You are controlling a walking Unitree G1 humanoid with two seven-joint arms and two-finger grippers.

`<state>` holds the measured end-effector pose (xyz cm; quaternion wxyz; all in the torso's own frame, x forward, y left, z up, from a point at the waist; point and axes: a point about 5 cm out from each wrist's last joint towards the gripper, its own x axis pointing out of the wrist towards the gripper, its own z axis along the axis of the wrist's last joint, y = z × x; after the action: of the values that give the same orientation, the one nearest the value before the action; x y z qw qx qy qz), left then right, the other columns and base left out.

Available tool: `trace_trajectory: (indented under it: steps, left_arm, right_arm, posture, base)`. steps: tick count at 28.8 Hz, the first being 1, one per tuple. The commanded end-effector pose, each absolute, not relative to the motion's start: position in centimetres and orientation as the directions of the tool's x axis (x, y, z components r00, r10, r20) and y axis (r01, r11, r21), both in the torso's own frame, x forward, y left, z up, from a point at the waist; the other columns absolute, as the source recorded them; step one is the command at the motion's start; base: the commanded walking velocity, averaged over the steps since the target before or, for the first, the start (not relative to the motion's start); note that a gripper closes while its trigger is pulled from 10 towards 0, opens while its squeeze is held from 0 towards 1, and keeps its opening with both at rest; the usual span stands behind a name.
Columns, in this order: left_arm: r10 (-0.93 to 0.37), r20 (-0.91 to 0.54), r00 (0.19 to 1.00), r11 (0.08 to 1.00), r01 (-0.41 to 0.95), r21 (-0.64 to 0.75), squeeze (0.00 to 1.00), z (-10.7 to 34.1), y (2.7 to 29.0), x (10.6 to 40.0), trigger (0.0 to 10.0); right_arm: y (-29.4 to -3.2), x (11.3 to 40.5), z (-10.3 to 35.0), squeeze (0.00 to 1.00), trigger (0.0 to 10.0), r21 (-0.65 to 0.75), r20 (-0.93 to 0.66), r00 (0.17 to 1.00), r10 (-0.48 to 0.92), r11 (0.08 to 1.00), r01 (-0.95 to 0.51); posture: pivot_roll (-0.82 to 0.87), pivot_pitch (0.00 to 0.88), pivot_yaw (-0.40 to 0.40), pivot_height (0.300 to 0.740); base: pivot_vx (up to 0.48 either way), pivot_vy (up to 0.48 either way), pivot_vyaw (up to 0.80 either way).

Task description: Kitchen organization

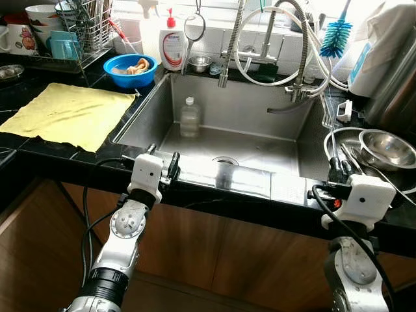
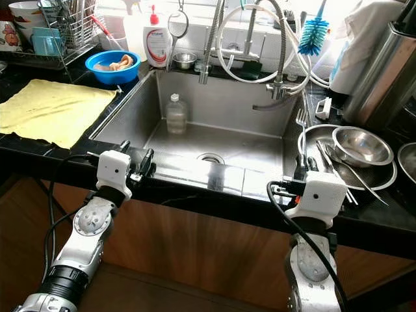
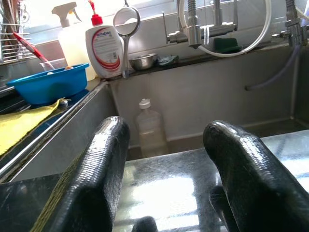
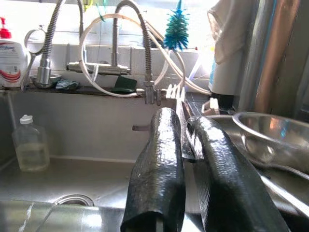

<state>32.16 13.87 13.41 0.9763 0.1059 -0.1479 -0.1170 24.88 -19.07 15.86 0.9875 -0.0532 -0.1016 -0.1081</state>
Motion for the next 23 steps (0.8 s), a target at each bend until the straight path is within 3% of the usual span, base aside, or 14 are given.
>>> trace_trajectory:
  steps: [1, 5, 8, 11, 15, 23]
  left_arm:
    - [-0.267, 0.268, 0.926, 0.946, 0.199, 0.256, 0.0, 13.6, 13.7, 32.2, 10.0]
    - [-0.268, 0.265, 0.926, 0.946, 0.2, 0.255, 0.0, 13.6, 13.5, 32.3, 10.0]
    - [-0.27, 0.262, 0.927, 0.944, 0.201, 0.261, 0.0, 13.6, 13.6, 32.3, 10.0]
    - [-0.261, 0.256, 0.931, 0.946, 0.194, 0.26, 0.0, 13.4, 13.8, 32.3, 10.0]
    - [-0.27, 0.249, 0.93, 0.943, 0.203, 0.265, 0.0, 13.2, 13.7, 32.2, 10.0]
    - [-0.265, 0.272, 0.925, 0.944, 0.192, 0.269, 0.0, 14.0, 14.0, 32.6, 10.0]
  right_arm:
    - [-18.8, 25.7, 15.8, 0.0, 10.0, -0.102, 0.175, 0.971, -0.162, 0.978, 0.182]
    - [-18.7, 27.3, 16.0, 0.0, 10.0, -0.167, 0.151, 0.982, -0.11, 0.977, 0.135]
    - [-19.0, 28.4, 16.8, 0.0, 10.0, -0.141, 0.16, 0.982, -0.104, 0.982, 0.127]
    - [-18.5, 30.6, 15.9, 0.0, 10.0, -0.227, 0.029, 1.0, -0.005, 0.974, 0.012]
    - [-17.7, 32.0, 14.4, 0.0, 10.0, -0.236, -0.096, 0.993, 0.068, 0.968, -0.089]
    - [-17.0, 33.7, 13.2, 0.0, 10.0, -0.215, -0.174, 0.976, 0.127, 0.963, -0.164]
  posture:
    - [-0.05, 0.0, -0.033, 0.74]
    - [-0.05, 0.0, -0.029, 0.74]
    - [-0.05, 0.0, -0.029, 0.74]
    - [-0.04, 0.0, -0.025, 0.74]
    - [-0.02, 0.0, -0.015, 0.74]
    - [-0.01, 0.0, -0.012, 0.74]
  base:
    - [0.0, 0.0, 0.0]
    - [0.0, 0.0, 0.0]
    - [0.0, 0.0, 0.0]
    - [0.0, 0.0, 0.0]
    - [0.0, 0.0, 0.0]
    - [0.0, 0.0, 0.0]
